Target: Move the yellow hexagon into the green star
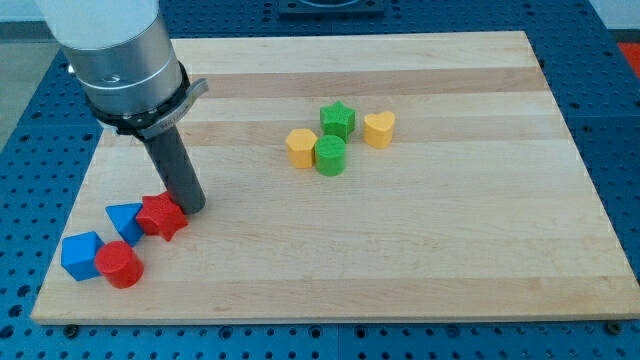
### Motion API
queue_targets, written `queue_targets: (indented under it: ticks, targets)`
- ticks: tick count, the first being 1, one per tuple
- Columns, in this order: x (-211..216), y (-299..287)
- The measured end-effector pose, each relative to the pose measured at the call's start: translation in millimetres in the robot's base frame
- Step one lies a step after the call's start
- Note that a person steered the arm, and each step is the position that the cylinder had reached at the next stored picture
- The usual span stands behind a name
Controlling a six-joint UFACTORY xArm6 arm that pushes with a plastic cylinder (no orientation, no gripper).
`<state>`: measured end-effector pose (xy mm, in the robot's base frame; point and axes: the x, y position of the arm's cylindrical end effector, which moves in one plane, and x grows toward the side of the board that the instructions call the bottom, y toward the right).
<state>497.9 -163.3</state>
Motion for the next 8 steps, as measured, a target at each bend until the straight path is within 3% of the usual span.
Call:
queue_targets:
  ticks: [2,5,7,8]
  targets:
    - [9,-16]
    - [-31,124]
    - [-60,164]
    - [-45,130]
